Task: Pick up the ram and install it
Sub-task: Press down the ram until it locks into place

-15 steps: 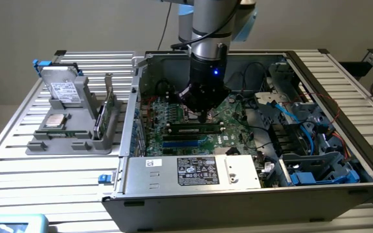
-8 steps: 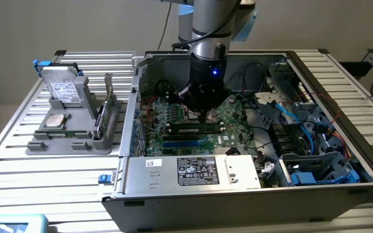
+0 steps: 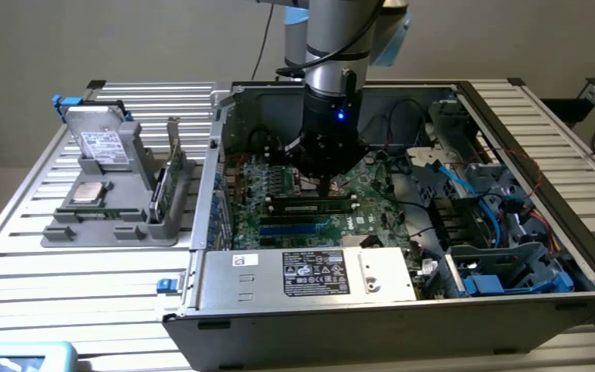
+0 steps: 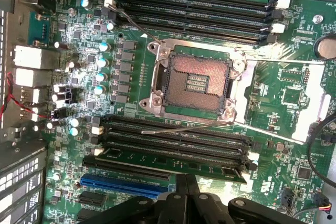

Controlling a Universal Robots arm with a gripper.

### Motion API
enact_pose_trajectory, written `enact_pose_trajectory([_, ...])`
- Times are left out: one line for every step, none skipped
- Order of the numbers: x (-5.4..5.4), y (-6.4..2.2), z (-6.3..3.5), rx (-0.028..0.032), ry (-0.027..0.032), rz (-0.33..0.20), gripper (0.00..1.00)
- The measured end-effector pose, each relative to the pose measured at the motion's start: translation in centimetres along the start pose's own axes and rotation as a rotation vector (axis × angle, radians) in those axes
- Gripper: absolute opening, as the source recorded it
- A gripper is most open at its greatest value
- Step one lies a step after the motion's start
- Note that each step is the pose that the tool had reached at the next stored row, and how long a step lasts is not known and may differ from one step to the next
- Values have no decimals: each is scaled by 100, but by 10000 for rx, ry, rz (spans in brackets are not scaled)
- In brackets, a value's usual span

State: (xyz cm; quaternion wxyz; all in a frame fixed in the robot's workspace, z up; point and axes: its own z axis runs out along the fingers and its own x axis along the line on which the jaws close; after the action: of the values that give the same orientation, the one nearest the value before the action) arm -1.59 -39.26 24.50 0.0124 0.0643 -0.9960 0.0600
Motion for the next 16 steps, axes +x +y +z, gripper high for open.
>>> enact_pose_trajectory([1, 0, 0, 6, -12, 26, 11])
enact_pose_trajectory([2, -1, -1, 16, -20, 50, 11])
enact_pose_trajectory([4, -2, -1, 25, -27, 66, 11])
enact_pose_trajectory([6, -3, 0, 35, -32, 77, 11])
enact_pose_trajectory([10, -5, 1, 43, -36, 89, 11])
enact_pose_trajectory([14, -7, 1, 54, -37, 100, 11])
enact_pose_trajectory([17, -8, 1, 63, -38, 113, 11])
enact_pose_trajectory([20, -9, 1, 67, -39, 126, 11])
enact_pose_trajectory([26, -8, 2, 68, -39, 141, 11])
enact_pose_trajectory([32, -9, 2, 69, -37, 156, 11])
enact_pose_trajectory([39, -8, 2, 69, -36, 169, 11])
enact_pose_trajectory([46, -8, 2, 69, -34, 183, 11])
enact_pose_trajectory([48, -8, 2, 69, -33, 199, 11])
enact_pose_trajectory([48, -8, 2, 69, -33, 203, 11])
enact_pose_trajectory([49, -8, 2, 68, -33, 206, 11])
enact_pose_trajectory([49, -8, 2, 68, -32, 206, 11])
